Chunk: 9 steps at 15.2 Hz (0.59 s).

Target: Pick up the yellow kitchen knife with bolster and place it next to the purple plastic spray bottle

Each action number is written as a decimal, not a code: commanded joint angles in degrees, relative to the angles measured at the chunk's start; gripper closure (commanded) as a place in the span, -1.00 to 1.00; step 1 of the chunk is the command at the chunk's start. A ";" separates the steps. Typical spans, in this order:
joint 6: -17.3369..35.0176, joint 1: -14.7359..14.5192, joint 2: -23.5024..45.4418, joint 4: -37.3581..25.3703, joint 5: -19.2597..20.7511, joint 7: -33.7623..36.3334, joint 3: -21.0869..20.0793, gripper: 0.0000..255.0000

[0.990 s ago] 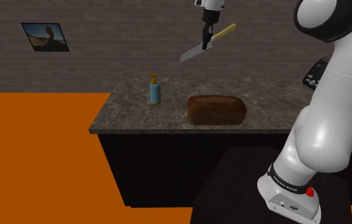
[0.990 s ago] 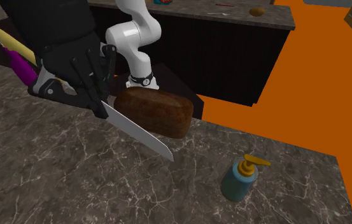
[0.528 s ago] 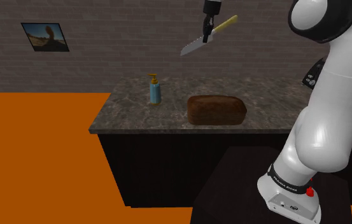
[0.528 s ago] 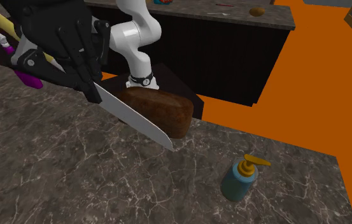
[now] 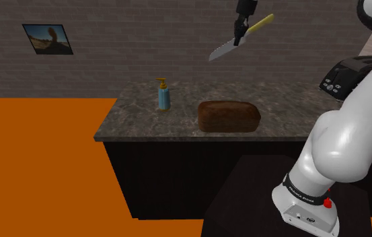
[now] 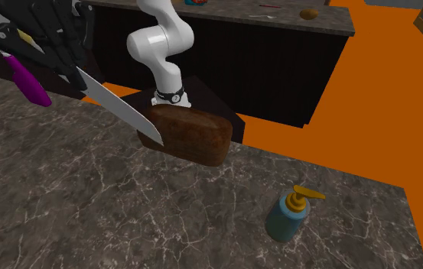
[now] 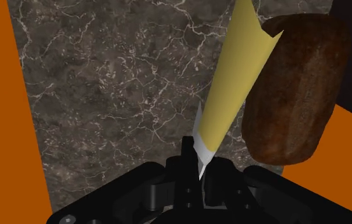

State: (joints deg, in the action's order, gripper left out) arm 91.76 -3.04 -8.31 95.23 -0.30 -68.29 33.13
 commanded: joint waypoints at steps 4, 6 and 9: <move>-0.10 2.03 -9.97 8.51 5.26 -0.96 -0.26 1.00; -0.64 3.17 -13.39 10.98 7.01 -1.71 -0.20 1.00; -1.76 5.06 -18.18 14.11 9.47 -3.14 0.03 1.00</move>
State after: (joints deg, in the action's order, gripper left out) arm 90.66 1.57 -25.18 108.82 8.52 -71.16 33.26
